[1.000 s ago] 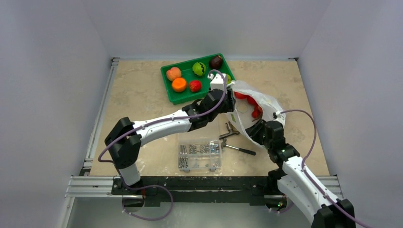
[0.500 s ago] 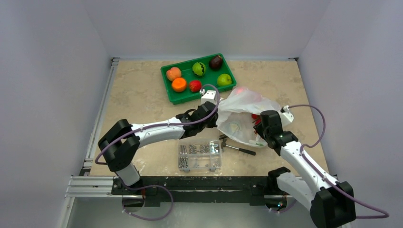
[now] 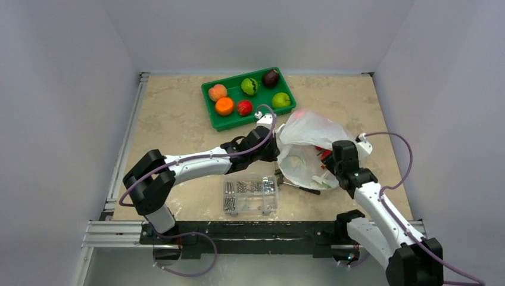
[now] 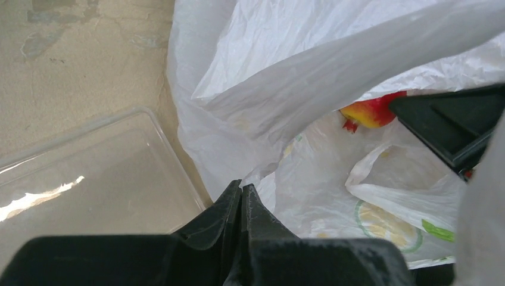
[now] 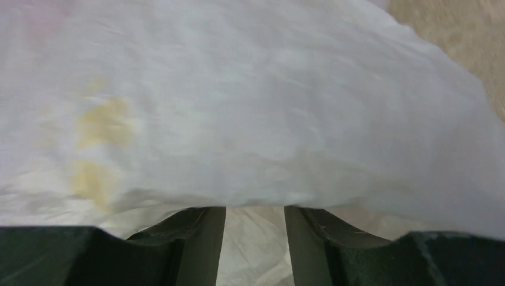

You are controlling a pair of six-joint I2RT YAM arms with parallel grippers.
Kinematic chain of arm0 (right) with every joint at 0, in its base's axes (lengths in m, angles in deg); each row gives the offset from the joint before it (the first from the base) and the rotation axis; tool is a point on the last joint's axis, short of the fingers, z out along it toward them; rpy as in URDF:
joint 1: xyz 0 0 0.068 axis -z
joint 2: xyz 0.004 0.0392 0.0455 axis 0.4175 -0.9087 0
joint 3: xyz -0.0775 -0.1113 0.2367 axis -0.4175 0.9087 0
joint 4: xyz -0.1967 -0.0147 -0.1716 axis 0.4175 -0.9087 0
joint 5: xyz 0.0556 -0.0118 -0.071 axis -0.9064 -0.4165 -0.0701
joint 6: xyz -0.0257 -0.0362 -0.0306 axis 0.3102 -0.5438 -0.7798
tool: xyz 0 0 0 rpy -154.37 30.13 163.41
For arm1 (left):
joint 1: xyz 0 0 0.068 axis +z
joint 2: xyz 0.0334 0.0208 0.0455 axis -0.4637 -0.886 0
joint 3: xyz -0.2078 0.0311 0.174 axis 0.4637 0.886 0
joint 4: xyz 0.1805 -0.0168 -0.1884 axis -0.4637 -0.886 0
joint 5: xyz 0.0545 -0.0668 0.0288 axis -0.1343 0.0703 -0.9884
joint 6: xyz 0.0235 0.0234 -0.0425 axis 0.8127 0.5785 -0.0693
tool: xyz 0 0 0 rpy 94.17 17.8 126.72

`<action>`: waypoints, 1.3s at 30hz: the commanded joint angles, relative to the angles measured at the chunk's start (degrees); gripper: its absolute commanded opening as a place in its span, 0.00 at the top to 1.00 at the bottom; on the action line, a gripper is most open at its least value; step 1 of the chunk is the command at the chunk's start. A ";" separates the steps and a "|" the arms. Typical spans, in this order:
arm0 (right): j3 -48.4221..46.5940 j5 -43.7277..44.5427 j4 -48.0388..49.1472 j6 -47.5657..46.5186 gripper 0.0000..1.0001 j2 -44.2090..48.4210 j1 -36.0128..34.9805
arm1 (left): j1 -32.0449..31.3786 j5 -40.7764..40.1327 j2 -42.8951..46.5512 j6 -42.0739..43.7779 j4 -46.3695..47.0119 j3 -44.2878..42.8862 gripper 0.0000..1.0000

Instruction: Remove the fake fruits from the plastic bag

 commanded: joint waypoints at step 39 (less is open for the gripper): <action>-14.76 -2.63 5.49 -11.60 0.10 -30.76 5.78 | 0.20 8.76 -0.86 1.16 0.19 -7.79 1.00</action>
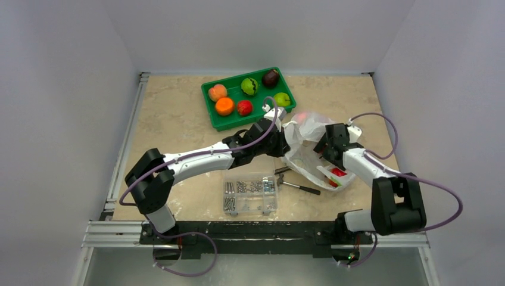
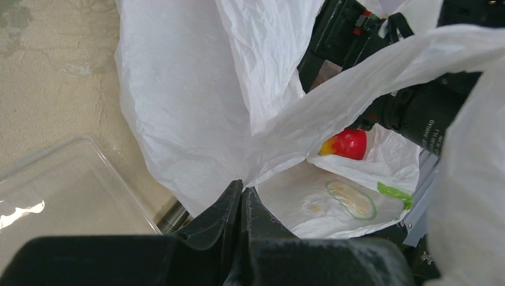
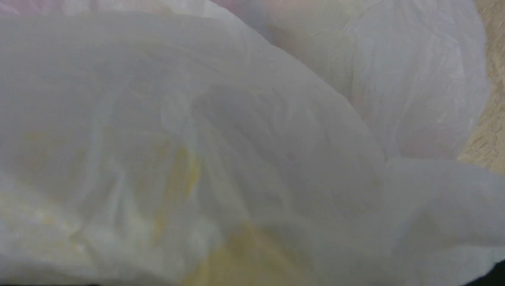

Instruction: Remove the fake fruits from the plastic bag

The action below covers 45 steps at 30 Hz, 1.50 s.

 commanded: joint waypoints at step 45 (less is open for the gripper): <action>-0.83 -5.16 -1.92 0.06 0.48 4.91 0.46 | 1.54 8.14 -4.19 1.98 -6.17 -8.93 1.00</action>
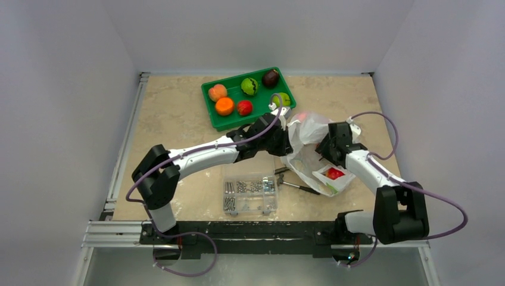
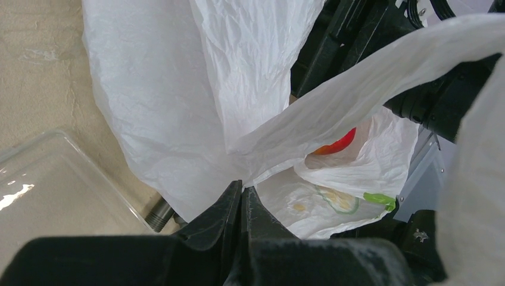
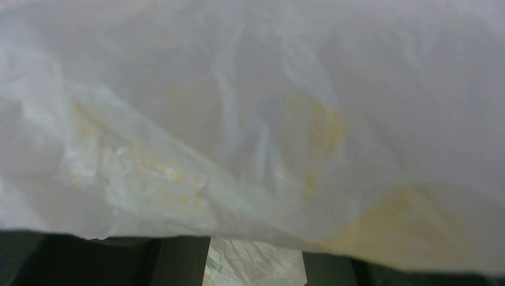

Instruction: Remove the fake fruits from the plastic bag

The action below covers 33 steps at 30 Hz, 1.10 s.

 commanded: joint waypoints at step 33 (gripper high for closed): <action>-4.81 -15.32 -6.64 -11.22 1.00 10.95 0.20 | 0.68 -3.45 -4.13 8.67 -6.37 -9.37 1.00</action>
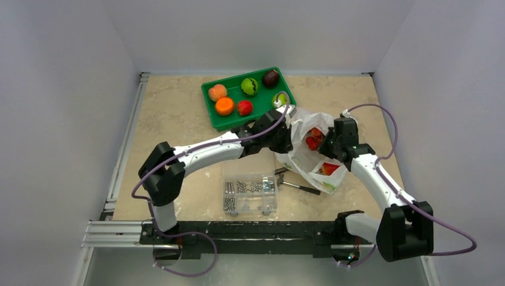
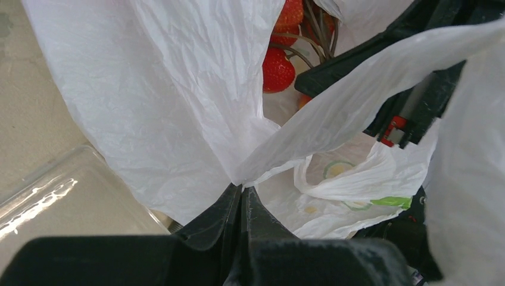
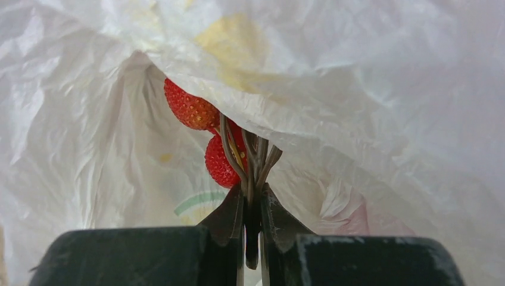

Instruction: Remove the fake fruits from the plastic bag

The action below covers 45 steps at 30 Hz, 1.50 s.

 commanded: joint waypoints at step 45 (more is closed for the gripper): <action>-6.38 -30.50 12.04 23.49 1.00 31.39 0.21 | 5.54 9.07 -5.58 0.76 -4.37 -15.45 1.00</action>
